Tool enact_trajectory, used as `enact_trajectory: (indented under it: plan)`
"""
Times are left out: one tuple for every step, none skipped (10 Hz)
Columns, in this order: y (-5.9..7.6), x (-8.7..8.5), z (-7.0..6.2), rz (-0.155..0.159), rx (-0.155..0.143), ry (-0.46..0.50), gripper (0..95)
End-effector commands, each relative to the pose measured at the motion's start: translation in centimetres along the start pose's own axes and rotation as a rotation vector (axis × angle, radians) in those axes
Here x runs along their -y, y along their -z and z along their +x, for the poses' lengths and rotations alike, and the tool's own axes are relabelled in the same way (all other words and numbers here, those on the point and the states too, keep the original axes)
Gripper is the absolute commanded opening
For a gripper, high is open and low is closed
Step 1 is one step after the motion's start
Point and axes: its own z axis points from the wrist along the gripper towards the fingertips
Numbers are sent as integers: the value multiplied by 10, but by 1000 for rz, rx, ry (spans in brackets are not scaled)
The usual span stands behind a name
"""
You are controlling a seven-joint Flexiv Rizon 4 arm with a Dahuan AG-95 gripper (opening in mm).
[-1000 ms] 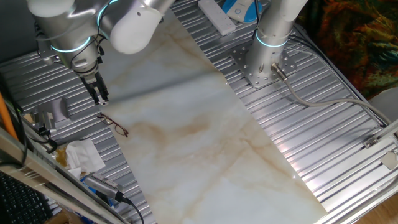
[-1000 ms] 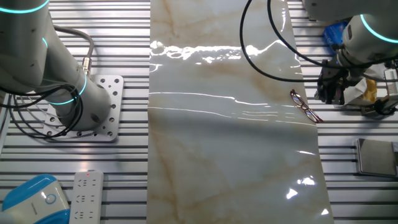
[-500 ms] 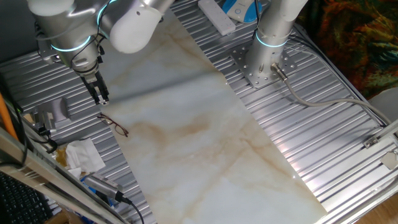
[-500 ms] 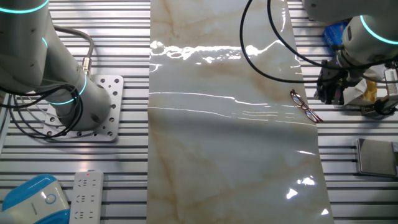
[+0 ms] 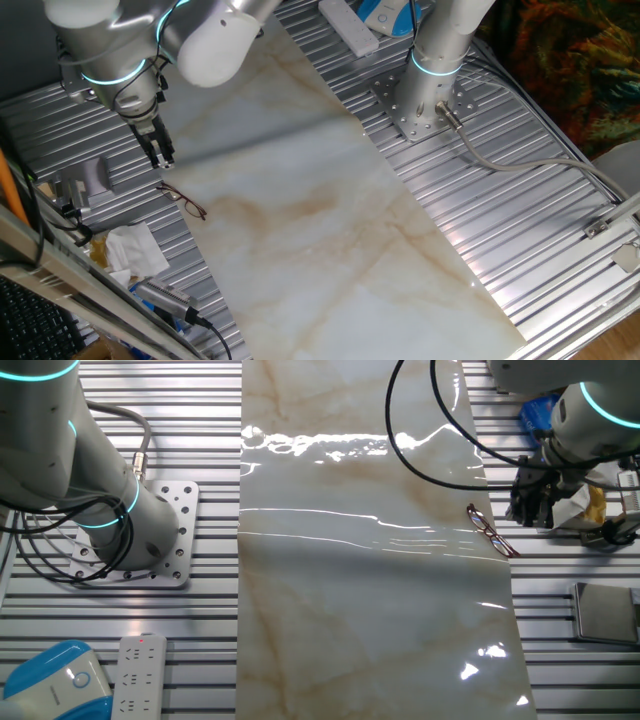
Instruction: Unfold the leg of the glasses (with one hand)
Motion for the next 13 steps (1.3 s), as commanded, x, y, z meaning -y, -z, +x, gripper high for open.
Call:
enact_trajectory:
  plan:
    - [0,0,1,0,0,6,0]
    - [0,0,1,-5,0,8,0]
    - [0,0,1,-8,-4,14,0]
    - [0,0,1,-15,-7,26,0]
    - [0,0,1,-23,-9,39,0]
    - [0,0,1,-29,-11,55,0]
    - [0,0,1,-33,-11,64,0]
    - [0,0,1,-43,-11,75,0]
    - [0,0,1,-47,-11,79,0]
    - [0,0,1,-51,-11,79,0]
    - [-1,0,-1,-52,-9,84,0]
    - [-2,0,-2,-56,-8,87,0]
    - [-3,0,-4,-56,-7,91,0]
